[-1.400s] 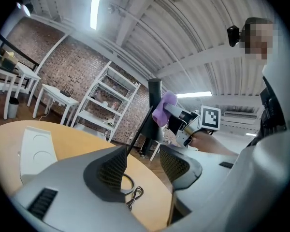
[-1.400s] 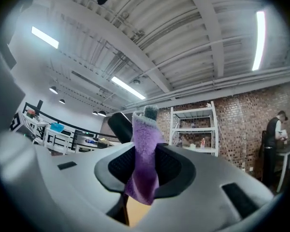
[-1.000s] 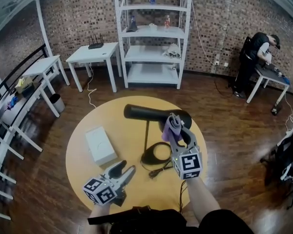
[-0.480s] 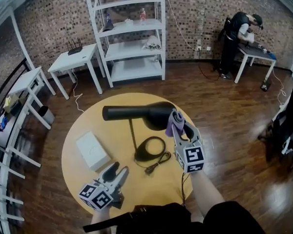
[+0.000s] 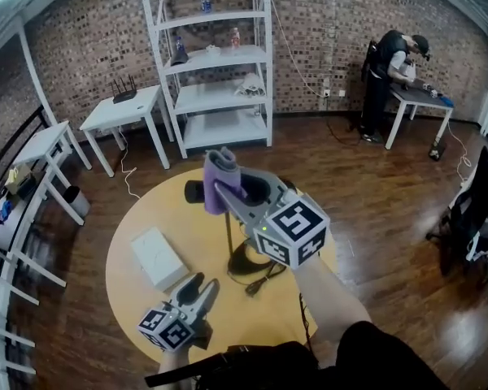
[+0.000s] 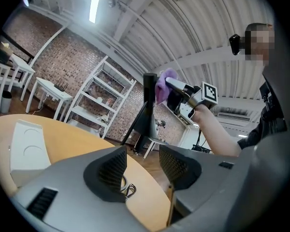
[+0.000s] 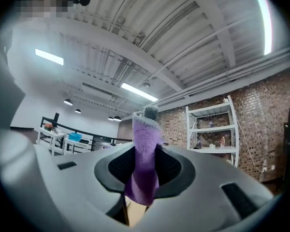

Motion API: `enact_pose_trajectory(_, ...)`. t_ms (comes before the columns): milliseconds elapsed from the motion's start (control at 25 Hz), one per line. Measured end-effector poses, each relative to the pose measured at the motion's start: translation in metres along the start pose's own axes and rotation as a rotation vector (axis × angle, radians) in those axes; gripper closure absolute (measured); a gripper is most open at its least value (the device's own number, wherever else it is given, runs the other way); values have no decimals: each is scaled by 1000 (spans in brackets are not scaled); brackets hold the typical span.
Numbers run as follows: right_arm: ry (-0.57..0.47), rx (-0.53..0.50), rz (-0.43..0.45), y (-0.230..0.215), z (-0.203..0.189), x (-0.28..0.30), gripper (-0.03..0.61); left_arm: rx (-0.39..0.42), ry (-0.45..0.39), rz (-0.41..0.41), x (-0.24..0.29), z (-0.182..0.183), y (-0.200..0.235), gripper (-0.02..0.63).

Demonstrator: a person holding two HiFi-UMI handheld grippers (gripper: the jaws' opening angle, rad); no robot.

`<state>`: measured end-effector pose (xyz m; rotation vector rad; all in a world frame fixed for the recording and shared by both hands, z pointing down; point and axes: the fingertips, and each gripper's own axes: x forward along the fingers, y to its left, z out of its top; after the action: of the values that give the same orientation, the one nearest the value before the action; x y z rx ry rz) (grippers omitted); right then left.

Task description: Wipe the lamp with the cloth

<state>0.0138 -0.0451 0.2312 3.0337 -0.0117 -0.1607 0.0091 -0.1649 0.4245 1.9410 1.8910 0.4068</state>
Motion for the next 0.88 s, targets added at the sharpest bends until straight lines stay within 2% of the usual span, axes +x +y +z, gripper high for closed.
enact_pose_trajectory(160,62,-3,2,4,-16,14,482,5,-21,6,-4,4,2,410)
enact_pose_trajectory(400,138,154,2,-35,-52,0,482,4,-30,9,0,3,2,410)
enact_pose_trajectory(600,221,260,-50,-81,-96,-25,482,-4,-15,15,9,-9,-6,410)
enact_pose_trajectory(880,313,242,-162,-127,-145,-64,480,-2,0,35,18,-19,-8,410)
